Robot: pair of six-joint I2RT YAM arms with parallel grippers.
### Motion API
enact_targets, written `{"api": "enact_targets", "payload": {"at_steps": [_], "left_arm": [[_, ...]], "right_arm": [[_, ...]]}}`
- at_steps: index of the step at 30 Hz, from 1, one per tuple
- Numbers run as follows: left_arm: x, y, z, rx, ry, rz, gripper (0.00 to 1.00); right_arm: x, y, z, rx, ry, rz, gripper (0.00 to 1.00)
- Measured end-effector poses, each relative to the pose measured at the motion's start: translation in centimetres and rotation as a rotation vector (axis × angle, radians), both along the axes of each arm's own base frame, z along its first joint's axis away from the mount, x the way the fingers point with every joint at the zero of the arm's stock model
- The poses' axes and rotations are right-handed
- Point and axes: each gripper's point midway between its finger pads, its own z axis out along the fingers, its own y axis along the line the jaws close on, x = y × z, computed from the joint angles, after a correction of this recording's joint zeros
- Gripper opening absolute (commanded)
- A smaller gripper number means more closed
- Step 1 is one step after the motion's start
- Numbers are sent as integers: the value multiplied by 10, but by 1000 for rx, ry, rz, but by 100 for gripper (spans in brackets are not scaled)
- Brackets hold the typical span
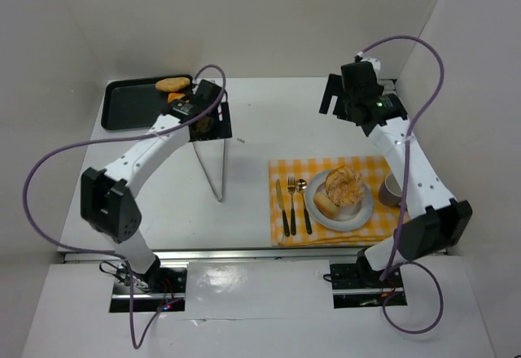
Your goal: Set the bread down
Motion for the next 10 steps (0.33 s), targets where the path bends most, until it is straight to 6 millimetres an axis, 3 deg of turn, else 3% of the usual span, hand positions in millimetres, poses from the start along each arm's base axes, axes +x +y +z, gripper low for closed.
{"api": "enact_targets", "payload": {"at_steps": [6, 10], "left_arm": [[-10, 6, 106, -149, -267, -42, 91], [-21, 5, 135, -217, -357, -85, 91]], "right_arm": [[8, 7, -80, -37, 224, 10, 100], [1, 5, -92, -45, 266, 0, 100]]}}
